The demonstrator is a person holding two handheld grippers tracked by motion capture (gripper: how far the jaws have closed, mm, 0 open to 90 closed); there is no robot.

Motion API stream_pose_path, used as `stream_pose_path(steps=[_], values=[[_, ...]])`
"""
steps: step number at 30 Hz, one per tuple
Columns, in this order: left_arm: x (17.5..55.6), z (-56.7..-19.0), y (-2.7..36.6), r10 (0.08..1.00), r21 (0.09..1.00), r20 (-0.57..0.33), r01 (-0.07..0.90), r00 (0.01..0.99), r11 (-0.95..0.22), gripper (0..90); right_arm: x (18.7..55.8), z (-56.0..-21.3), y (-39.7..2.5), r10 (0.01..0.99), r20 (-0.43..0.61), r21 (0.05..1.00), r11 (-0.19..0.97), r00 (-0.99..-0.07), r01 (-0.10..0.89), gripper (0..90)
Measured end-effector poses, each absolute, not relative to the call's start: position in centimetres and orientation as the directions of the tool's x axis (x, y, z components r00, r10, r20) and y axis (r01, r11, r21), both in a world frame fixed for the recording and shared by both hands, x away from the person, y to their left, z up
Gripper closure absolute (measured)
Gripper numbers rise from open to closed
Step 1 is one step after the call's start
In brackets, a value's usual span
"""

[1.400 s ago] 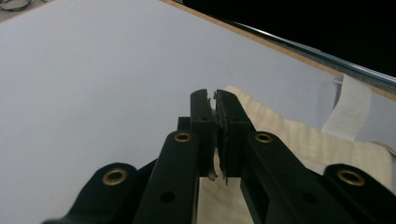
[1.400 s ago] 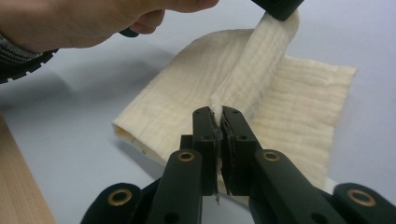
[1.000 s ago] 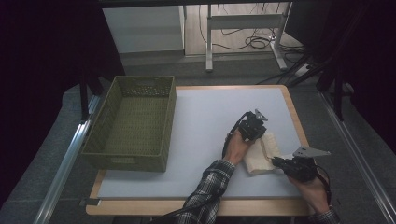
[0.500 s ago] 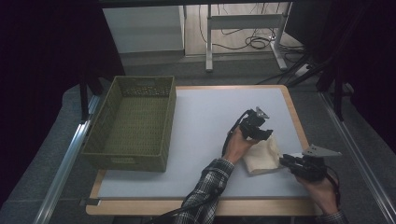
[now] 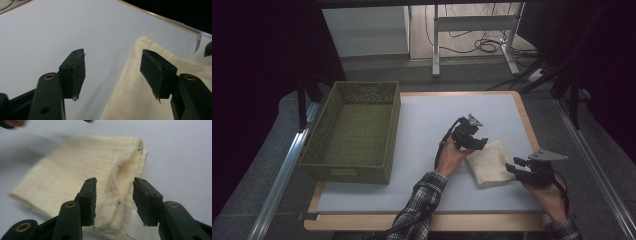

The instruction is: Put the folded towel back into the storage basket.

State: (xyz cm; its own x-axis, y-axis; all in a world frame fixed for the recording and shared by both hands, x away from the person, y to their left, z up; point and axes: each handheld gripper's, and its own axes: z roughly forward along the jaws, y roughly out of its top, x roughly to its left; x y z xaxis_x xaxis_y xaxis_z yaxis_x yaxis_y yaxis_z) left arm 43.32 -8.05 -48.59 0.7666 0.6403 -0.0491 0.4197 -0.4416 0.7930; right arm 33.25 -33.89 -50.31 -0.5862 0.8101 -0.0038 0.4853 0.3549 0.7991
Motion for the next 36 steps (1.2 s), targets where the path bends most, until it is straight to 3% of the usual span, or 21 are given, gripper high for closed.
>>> stream_pose_path(steps=[7, 17, 23, 28, 30, 36], values=[[42.7, -49.4, -6.4, 0.641, 0.775, -0.059, 0.440, 0.765, -0.454, 35.8, 33.0, -51.6, -36.1, 0.851, 0.003, 0.774, 0.330, -0.524, 0.541, 54.1], [42.1, -51.2, -5.2, 0.647, 0.748, -0.056, 0.461, 0.761, -0.478, 39.3, 32.6, -51.8, -35.4, 0.822, 0.012, 0.749, 0.370, -0.569, 0.550, 52.4], [42.2, -52.5, -5.4, 0.645, 0.733, -0.063, 0.474, 0.762, -0.488, 38.7, 32.5, -52.2, -35.8, 0.834, 0.070, 0.742, 0.323, -0.547, 0.587, 53.6], [42.0, -53.0, -6.0, 0.639, 0.732, -0.004, 0.438, 0.769, -0.523, 38.0, 32.4, -52.2, -35.6, 0.831, 0.080, 0.744, 0.317, -0.550, 0.588, 60.2], [42.1, -53.2, -6.0, 0.639, 0.734, -0.039, 0.456, 0.768, -0.503, 38.6, 32.3, -52.3, -35.6, 0.829, 0.091, 0.745, 0.311, -0.552, 0.590, 63.8], [41.9, -53.1, -6.0, 0.624, 0.726, -0.095, 0.482, 0.776, -0.490, 53.5, 32.5, -52.3, -35.5, 0.819, 0.144, 0.738, 0.285, -0.556, 0.611, 75.7]])
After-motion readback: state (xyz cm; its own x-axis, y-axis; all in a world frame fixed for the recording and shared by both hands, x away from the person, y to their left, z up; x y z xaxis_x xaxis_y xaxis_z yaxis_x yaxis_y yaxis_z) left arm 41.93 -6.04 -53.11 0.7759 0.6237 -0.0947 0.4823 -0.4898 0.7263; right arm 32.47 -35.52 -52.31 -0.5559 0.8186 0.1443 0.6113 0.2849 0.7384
